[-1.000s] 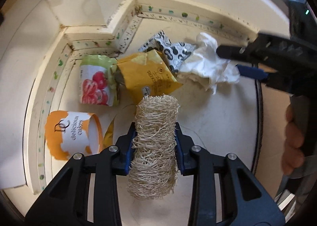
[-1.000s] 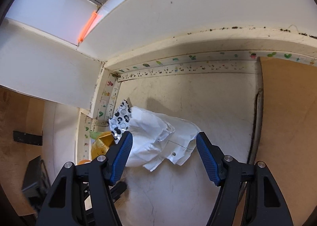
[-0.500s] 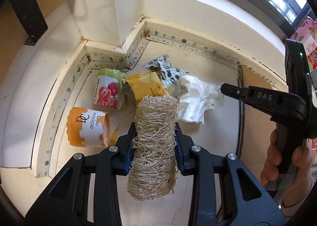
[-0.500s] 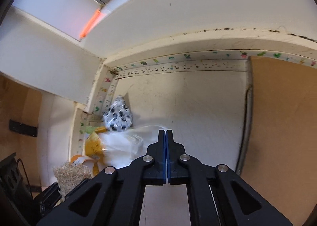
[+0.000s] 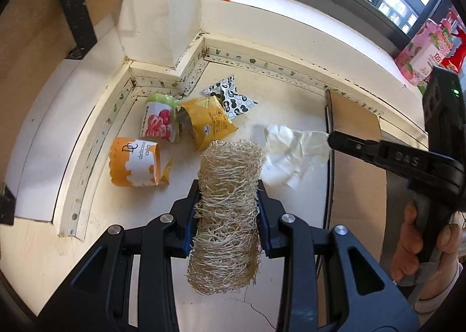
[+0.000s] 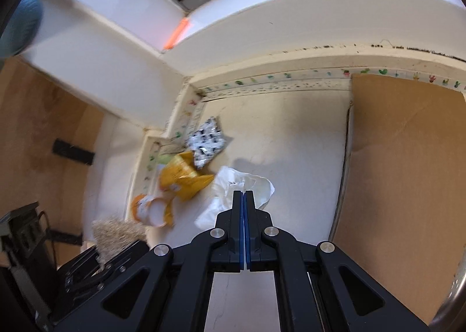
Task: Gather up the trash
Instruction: 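Grasp the loofah sponge with the left tool while the right tool grasps the white tissue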
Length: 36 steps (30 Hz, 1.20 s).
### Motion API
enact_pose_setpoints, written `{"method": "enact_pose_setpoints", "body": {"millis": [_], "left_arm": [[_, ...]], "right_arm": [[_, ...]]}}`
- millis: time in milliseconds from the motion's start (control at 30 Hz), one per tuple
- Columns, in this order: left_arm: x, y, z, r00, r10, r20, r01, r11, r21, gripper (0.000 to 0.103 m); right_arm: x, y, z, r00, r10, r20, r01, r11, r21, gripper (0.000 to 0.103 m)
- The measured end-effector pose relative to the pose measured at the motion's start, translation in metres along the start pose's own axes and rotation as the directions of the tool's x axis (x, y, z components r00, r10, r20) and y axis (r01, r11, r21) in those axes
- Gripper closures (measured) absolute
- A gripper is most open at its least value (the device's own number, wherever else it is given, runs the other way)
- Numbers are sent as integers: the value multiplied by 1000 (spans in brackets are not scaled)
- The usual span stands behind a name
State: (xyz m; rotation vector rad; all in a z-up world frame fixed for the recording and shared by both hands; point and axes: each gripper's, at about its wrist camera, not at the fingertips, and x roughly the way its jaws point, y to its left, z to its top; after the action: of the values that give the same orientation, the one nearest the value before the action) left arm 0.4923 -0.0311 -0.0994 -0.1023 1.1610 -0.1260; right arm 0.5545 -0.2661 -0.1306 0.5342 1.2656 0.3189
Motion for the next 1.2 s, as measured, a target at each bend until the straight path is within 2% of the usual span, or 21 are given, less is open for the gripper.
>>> {"method": "enact_pose_setpoints", "body": {"millis": [267, 433, 533, 700, 767, 833, 900, 1033, 1200], "left_arm": [[-24, -3, -22, 1000, -18, 12, 18, 1000, 14, 73], [-42, -1, -42, 999, -45, 9, 45, 999, 14, 73], [-52, 0, -56, 999, -49, 6, 48, 998, 28, 73], [-60, 6, -72, 998, -57, -1, 57, 998, 22, 72], [-61, 11, -76, 998, -61, -4, 62, 998, 12, 72], [-61, 15, -78, 998, -64, -7, 64, 998, 2, 72], [-60, 19, -80, 998, -65, -11, 64, 998, -10, 72], [-57, 26, -82, 998, -59, -19, 58, 998, -29, 72], [-51, 34, -80, 998, -54, -28, 52, 997, -63, 72]], "right_arm": [[-54, 27, -37, 998, 64, -23, -65, 996, -62, 103], [-72, 41, -67, 991, 108, -76, -114, 991, -69, 103], [-80, 52, -81, 996, 60, -65, -68, 990, -120, 103], [-66, 44, -80, 995, 21, -94, -29, 996, -89, 100], [-61, 40, -76, 996, -10, -86, 1, 995, -104, 85], [-61, 39, -73, 998, -56, -31, 52, 989, -137, 49], [-58, 39, -67, 997, -84, 1, 82, 978, -191, 38], [-35, 39, -58, 990, -137, -20, 124, 945, -303, 38], [1, 42, -62, 970, -238, -56, 188, 873, -449, 38]]}}
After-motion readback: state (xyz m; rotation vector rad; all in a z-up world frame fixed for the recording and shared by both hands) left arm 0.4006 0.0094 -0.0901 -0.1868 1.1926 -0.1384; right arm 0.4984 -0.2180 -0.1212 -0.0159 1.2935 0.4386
